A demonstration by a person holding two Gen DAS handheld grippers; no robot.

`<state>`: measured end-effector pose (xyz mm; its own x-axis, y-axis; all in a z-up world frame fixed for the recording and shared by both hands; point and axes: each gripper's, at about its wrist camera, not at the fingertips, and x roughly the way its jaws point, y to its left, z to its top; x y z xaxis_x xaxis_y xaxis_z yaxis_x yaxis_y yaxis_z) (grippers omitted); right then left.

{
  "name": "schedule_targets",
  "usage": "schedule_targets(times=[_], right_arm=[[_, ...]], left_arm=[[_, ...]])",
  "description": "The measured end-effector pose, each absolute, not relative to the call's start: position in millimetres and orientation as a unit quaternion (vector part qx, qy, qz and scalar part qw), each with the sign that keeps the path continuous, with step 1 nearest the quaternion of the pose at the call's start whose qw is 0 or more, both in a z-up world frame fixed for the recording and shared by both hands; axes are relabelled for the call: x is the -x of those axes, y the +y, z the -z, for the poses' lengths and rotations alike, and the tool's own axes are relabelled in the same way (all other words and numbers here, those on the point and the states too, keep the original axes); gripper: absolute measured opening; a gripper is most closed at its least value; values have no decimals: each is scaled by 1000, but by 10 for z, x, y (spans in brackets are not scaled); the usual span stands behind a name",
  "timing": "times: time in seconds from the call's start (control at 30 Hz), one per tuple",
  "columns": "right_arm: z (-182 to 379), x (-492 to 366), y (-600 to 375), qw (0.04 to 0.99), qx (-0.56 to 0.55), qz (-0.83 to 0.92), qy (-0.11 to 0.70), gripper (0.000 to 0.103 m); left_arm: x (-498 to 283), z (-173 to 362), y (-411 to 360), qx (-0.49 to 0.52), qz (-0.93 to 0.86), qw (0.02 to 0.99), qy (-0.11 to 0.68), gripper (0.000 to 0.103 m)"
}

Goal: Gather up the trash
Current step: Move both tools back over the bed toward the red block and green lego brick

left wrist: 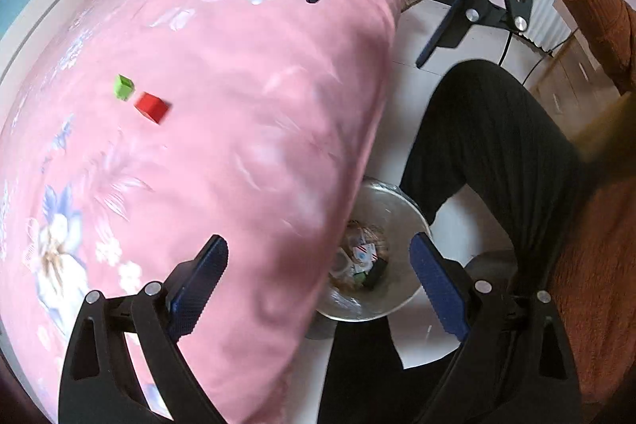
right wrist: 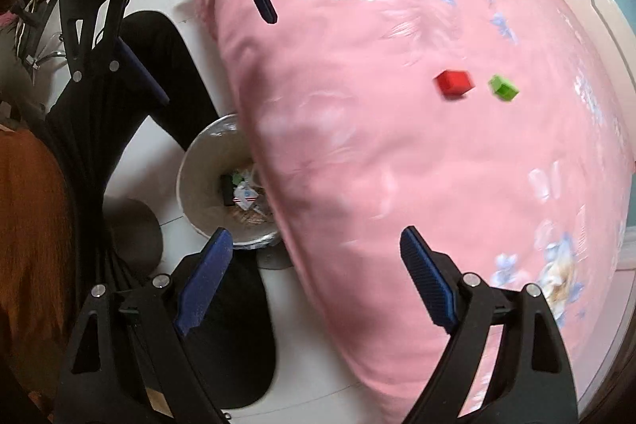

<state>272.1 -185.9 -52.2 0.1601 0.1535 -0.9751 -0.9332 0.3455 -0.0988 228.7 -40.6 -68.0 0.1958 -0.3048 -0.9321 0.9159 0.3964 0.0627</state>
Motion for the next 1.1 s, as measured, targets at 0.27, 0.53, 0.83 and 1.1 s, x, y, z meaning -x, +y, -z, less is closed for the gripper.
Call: schedule_targets(times=[0.27,0.53,0.83,1.1], right_arm=[[357,-3271,-1876,649,401,-409,501,85],[315,-3803,-1937,644,392,-409,515,85],[316,-4418,-2034,645,385,-405,521,85],[476,-4757,-2065,632,396,-406,528,85]], left_arm=[[-2711,482,-532,-349,436,690,460,94],[-3213,428,-615,-342,442,691,458,94],[-3733,506,-740,-342,446,684,466,94],[-4088,634,-793,-357,454,662,477,94]])
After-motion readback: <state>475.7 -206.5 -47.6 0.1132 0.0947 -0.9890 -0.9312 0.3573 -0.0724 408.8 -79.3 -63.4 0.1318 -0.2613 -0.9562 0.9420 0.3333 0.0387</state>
